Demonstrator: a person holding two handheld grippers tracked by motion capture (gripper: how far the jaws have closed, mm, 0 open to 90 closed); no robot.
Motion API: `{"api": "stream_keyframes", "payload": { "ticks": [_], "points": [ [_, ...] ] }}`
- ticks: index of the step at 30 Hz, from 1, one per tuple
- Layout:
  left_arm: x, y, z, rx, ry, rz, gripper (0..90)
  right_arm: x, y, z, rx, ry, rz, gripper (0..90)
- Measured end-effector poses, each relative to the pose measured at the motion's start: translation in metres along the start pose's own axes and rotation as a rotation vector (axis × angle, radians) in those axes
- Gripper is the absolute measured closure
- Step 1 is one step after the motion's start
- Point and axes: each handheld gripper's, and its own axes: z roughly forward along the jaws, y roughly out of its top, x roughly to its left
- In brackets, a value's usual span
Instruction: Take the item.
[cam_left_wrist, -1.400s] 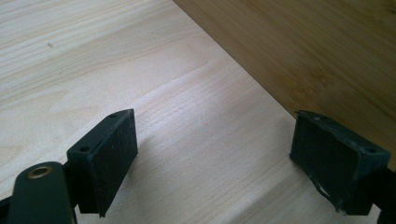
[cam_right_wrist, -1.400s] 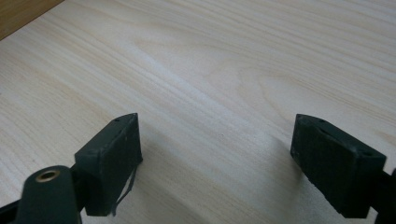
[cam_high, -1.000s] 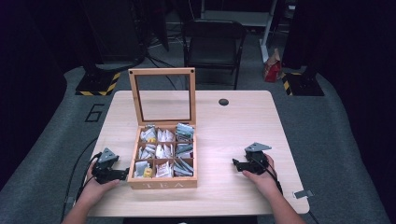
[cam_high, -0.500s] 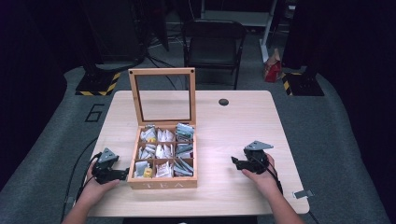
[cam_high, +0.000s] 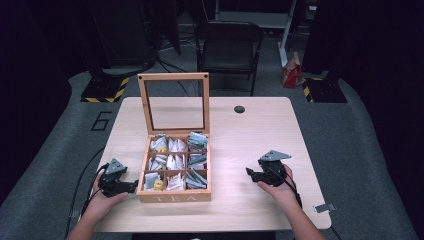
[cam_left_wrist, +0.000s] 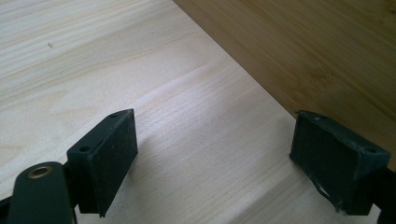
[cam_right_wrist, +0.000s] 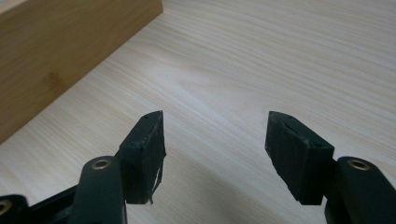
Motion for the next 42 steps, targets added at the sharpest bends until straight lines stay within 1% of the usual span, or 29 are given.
{"api": "stream_keyframes", "payload": {
  "ticks": [1,3,5,7,8,10,14,16,21,25,26,30,33,37,42],
  "points": [
    [0.000,0.000,0.000,0.000,-0.001,0.000,14.1,0.001,0.001,-0.001,-0.002,0.006,0.003,37.0],
    [0.000,0.000,0.000,0.000,-0.001,0.000,14.2,0.006,0.007,-0.005,-0.012,0.016,-0.012,37.1],
    [0.000,0.000,0.000,0.000,0.000,0.000,14.1,0.008,0.010,-0.006,-0.016,0.020,-0.015,37.1],
    [0.000,0.000,0.000,0.000,-0.001,0.000,14.1,0.012,0.015,-0.009,-0.025,0.031,-0.025,37.2],
    [0.000,0.000,0.000,0.000,0.000,0.000,14.2,0.016,0.020,-0.012,-0.032,0.048,-0.030,37.2],
    [0.000,0.000,0.000,0.000,0.000,0.000,14.1,0.017,0.023,-0.014,-0.035,0.050,-0.037,37.2],
    [0.000,0.000,0.000,0.000,0.000,0.000,14.2,0.025,0.031,-0.019,-0.045,0.079,-0.044,37.2],
    [0.000,0.000,0.000,-0.001,0.000,0.000,14.1,0.030,0.036,-0.022,-0.050,0.086,-0.055,37.5],
    [0.000,0.000,0.000,0.000,0.000,0.000,14.2,0.036,0.043,-0.024,-0.055,0.098,-0.069,37.6],
    [0.000,0.000,0.000,0.000,0.000,0.000,14.2,0.040,0.048,-0.026,-0.059,0.116,-0.069,37.7],
    [0.000,0.000,0.000,0.000,0.000,0.001,14.2,0.041,0.049,-0.026,-0.061,0.117,-0.078,37.8],
    [0.000,0.000,0.000,0.000,0.000,0.000,14.2,0.046,0.054,-0.028,-0.063,0.127,-0.086,37.8],
    [0.000,0.000,0.000,0.000,0.000,0.000,14.1,0.050,0.057,-0.027,-0.067,0.141,-0.085,38.1],
    [0.000,0.000,0.000,-0.001,0.000,0.000,14.2,0.053,0.060,-0.027,-0.065,0.144,-0.097,38.2],
    [0.000,0.000,0.000,0.000,0.000,0.000,14.1,0.057,0.063,-0.025,-0.067,0.155,-0.100,38.6]
  ]
}}
